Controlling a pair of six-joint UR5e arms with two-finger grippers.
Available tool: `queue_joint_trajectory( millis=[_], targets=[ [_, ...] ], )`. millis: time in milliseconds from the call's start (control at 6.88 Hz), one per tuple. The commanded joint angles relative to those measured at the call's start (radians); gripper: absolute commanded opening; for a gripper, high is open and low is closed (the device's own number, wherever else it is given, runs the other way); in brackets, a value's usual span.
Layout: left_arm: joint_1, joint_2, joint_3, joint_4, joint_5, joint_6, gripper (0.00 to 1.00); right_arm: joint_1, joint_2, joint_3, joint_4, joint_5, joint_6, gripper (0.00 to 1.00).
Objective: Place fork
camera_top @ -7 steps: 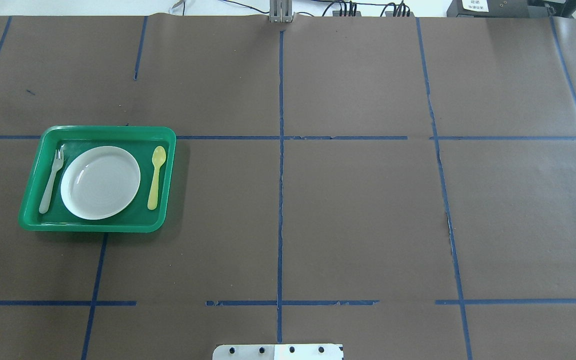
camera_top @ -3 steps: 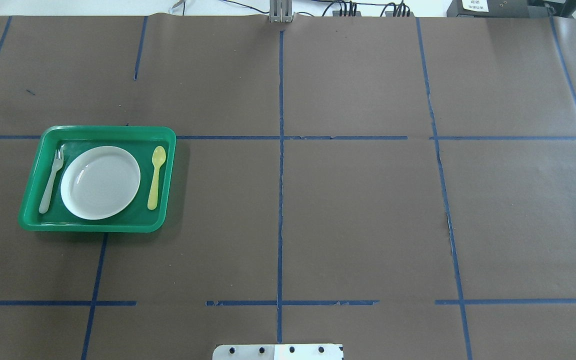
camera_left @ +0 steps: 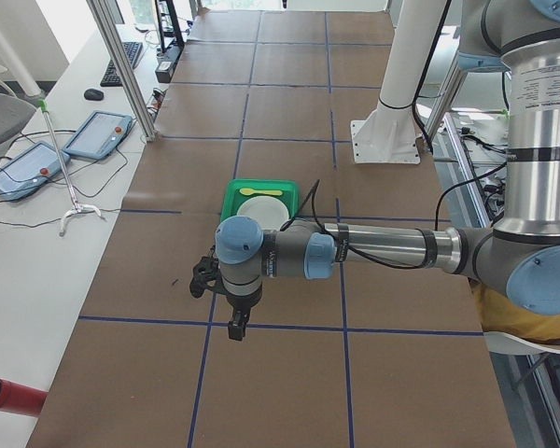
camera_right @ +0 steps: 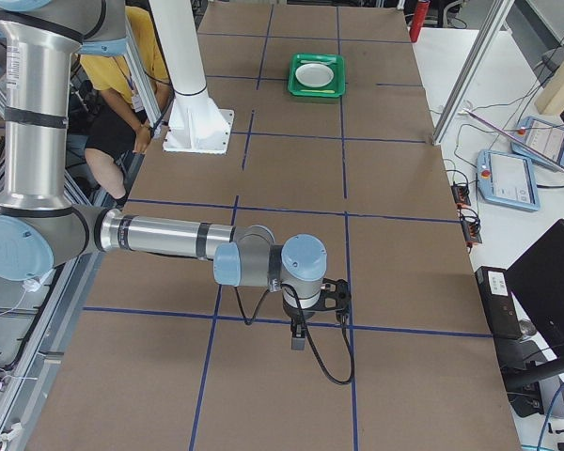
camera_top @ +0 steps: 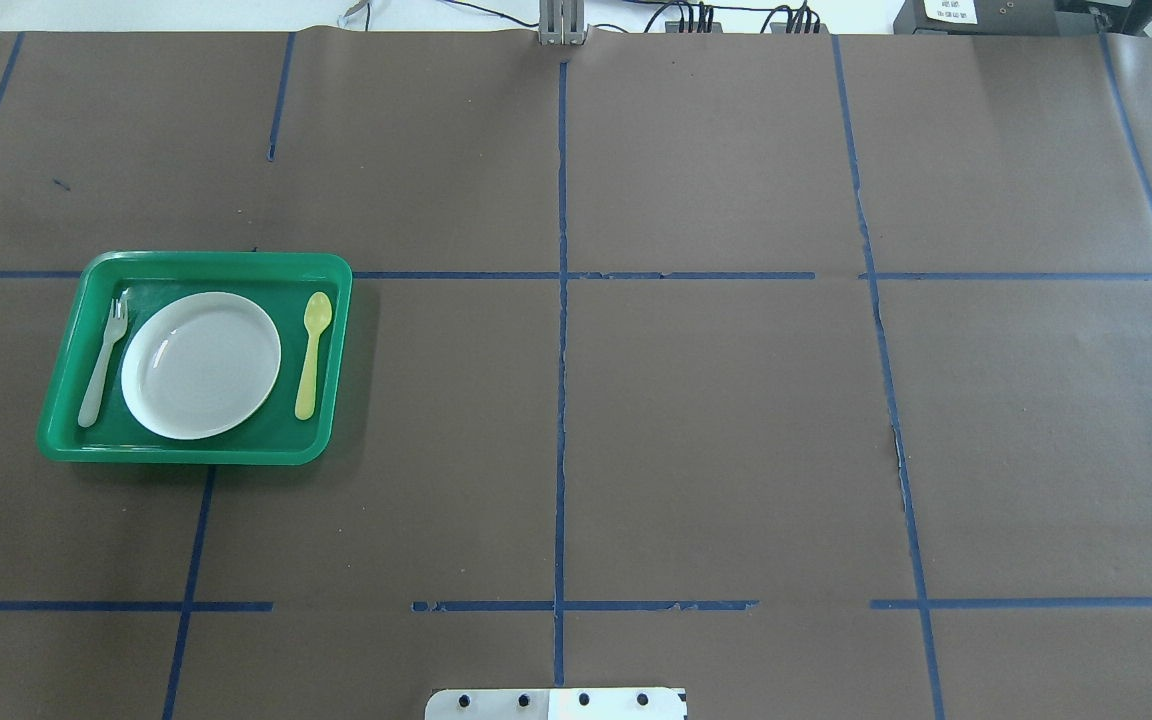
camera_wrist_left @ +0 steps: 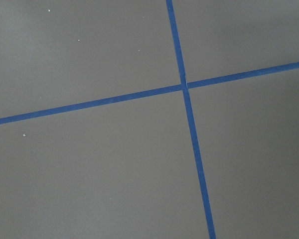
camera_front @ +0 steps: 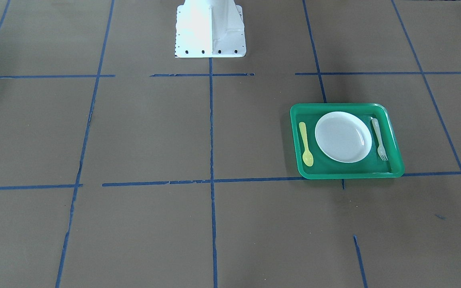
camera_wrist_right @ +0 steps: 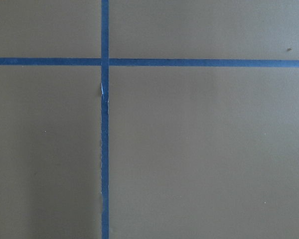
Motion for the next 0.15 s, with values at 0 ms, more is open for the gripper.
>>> queue_joint_trajectory(
  millis=[0],
  targets=[
    [0.0,-0.001,0.003,0.0,0.0,0.0,1.0,0.0,0.0,0.0,0.0,0.0,0.0,1.0]
  ],
)
